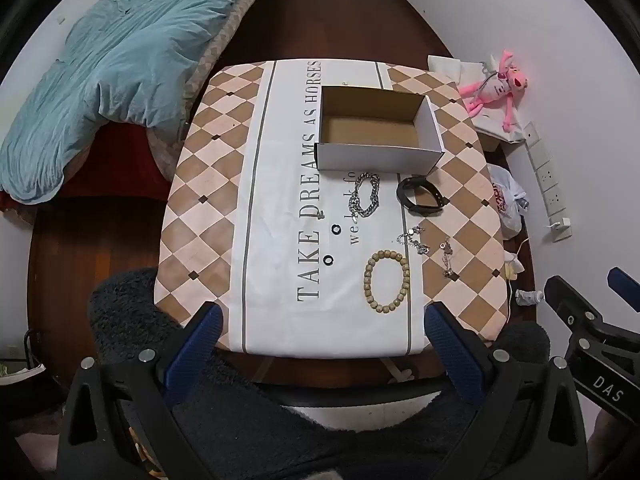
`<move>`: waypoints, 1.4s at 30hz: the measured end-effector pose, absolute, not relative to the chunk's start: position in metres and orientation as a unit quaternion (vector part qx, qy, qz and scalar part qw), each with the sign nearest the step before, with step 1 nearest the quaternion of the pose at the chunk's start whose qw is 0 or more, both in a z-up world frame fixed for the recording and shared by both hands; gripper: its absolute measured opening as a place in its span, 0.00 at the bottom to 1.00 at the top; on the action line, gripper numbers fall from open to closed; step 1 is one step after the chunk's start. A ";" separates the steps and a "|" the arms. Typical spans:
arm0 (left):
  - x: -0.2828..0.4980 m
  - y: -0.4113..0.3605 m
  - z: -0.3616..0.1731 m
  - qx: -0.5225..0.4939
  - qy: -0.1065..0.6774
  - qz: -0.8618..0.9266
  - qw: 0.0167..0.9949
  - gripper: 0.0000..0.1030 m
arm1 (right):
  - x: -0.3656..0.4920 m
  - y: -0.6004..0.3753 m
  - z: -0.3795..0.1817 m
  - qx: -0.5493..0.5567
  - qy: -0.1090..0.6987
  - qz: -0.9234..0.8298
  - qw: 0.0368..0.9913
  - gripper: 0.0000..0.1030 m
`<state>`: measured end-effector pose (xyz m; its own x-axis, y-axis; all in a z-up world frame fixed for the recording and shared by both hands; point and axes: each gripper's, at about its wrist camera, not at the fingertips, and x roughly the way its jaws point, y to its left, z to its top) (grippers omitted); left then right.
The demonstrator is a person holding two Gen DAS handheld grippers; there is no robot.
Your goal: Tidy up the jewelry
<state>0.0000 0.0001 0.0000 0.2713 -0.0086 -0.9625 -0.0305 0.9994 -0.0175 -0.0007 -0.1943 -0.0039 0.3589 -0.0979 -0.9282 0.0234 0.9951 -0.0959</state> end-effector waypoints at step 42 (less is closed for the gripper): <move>0.005 0.003 0.021 -0.014 0.593 0.005 0.805 1.00 | 0.003 -0.194 0.011 -0.037 0.560 -0.039 0.827 1.00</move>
